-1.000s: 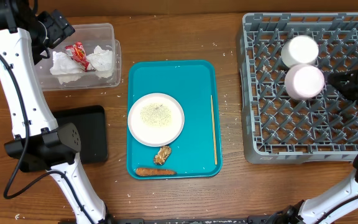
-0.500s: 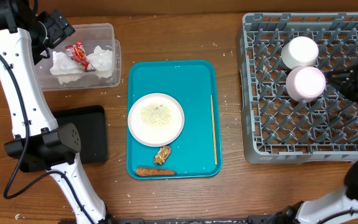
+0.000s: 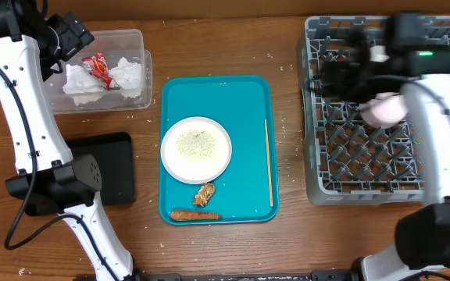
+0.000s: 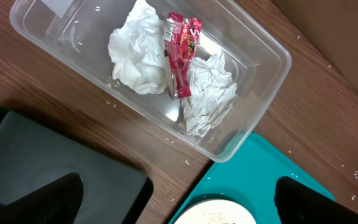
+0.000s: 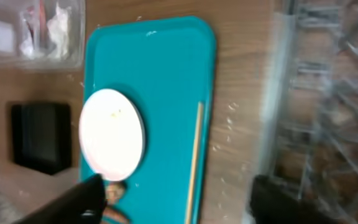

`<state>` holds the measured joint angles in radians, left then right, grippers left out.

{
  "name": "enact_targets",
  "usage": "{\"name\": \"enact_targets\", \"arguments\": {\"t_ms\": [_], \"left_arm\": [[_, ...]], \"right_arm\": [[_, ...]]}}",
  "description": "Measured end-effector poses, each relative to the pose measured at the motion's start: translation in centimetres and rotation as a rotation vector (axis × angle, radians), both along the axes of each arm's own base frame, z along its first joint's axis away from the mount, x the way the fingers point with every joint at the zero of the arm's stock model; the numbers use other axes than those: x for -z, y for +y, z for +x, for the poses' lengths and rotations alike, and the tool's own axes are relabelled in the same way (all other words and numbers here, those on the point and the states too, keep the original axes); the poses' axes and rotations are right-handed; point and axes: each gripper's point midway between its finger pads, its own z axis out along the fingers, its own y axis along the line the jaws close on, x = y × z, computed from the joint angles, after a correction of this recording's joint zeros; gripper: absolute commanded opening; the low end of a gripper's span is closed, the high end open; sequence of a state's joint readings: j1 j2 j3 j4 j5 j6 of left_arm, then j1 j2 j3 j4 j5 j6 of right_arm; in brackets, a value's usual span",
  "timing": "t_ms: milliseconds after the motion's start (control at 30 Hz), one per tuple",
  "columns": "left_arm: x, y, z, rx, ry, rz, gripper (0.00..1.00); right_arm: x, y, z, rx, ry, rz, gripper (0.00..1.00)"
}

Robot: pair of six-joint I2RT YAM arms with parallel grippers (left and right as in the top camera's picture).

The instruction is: Sort waste into correct bins and load items into the dishwasher

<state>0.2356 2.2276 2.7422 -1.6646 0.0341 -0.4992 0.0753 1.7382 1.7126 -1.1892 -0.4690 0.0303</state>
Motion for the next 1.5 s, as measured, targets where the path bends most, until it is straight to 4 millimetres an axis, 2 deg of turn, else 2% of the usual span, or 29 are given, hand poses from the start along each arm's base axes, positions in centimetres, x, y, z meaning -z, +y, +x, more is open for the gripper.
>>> {"name": "enact_targets", "arguments": {"t_ms": [67, 167, 300, 400, 467, 567, 700, 833, 1000, 1100, 1133, 1200, 1333, 1433, 1500], "left_arm": [[0.0, 0.0, 0.0, 0.0, 0.0, 0.0, 1.0], [0.0, 0.0, 0.0, 0.0, 0.0, 0.0, 1.0], [0.0, 0.0, 0.0, 0.0, 0.0, 0.0, 1.0], [0.0, 0.0, 0.0, 0.0, 0.0, 0.0, 1.0], [0.0, 0.0, 0.0, 0.0, 0.0, 0.0, 1.0], [0.0, 0.0, 0.0, 0.0, 0.0, 0.0, 1.0], [0.0, 0.0, 0.0, 0.0, 0.0, 0.0, 1.0], [0.0, 0.0, 0.0, 0.0, 0.0, 0.0, 1.0], [0.0, 0.0, 0.0, 0.0, 0.0, 0.0, 1.0], [0.0, 0.0, 0.0, 0.0, 0.0, 0.0, 1.0], [0.0, 0.0, 0.0, 0.0, 0.0, 0.0, 1.0], [0.0, 0.0, 0.0, 0.0, 0.0, 0.0, 1.0], [0.0, 0.0, 0.0, 0.0, 0.0, 0.0, 1.0], [0.0, 0.0, 0.0, 0.0, 0.0, 0.0, 1.0], [0.0, 0.0, 0.0, 0.0, 0.0, 0.0, 1.0]], "right_arm": [[0.2, 3.8, 0.1, -0.029, -0.028, -0.045, 1.0], [0.8, 6.9, 0.3, -0.024, -0.055, -0.099, 1.0], [2.5, 9.9, 0.2, -0.013, -0.043, -0.147, 1.0], [3.6, 10.7, -0.1, -0.004, -0.017, -0.17, 1.0], [3.7, 10.8, -0.2, 0.007, -0.007, -0.17, 1.0], [3.8, 10.7, -0.2, 0.017, -0.003, -0.168, 0.91], [3.9, 10.6, -0.5, 0.029, 0.017, -0.169, 0.88], [5.3, 10.4, -1.0, 0.034, 0.073, -0.188, 0.82], [8.2, 11.3, -1.2, 0.023, 0.15, -0.2, 0.84], [8.9, 11.9, -1.4, 0.019, 0.167, -0.201, 0.84], [8.9, 11.9, -1.5, 0.02, 0.169, -0.2, 0.9], [8.6, 11.8, -1.3, 0.033, 0.165, -0.203, 1.0], [6.6, 10.2, 0.0, 0.086, 0.112, -0.245, 1.0], [3.8, 7.0, 1.7, 0.176, 0.048, -0.28, 1.0], [1.5, 3.5, 3.2, 0.271, -0.002, -0.297, 1.0]]}}
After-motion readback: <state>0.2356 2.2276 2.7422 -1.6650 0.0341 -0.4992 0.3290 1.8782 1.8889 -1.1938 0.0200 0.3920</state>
